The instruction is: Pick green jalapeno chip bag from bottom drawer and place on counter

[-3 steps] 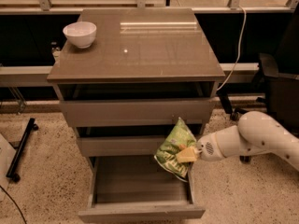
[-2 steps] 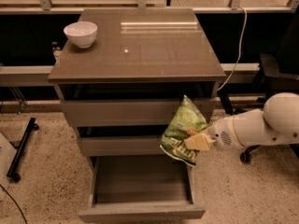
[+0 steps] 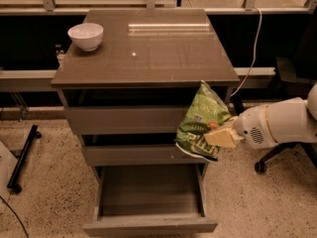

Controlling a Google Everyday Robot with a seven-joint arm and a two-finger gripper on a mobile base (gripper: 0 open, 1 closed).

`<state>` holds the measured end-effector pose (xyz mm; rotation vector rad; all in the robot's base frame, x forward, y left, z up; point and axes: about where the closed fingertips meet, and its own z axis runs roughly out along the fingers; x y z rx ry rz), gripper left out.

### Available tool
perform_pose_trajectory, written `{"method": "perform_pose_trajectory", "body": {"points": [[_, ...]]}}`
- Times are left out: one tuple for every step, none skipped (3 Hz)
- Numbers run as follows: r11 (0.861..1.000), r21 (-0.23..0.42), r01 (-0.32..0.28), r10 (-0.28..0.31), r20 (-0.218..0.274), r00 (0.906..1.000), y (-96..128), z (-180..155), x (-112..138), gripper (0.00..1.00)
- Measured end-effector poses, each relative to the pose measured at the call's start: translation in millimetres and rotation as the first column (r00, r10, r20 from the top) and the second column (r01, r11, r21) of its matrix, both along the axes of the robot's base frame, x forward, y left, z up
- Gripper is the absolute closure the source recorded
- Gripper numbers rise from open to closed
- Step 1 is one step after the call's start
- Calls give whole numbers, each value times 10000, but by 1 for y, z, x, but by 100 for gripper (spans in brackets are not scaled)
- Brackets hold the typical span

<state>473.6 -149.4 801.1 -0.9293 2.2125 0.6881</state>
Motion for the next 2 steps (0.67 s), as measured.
{"method": "perform_pose_trajectory", "body": {"points": [[10000,0,-1,1,0,10000,0,0,0,100],[9994,-240,-269,274,239,9993,12,5,11,100]]}}
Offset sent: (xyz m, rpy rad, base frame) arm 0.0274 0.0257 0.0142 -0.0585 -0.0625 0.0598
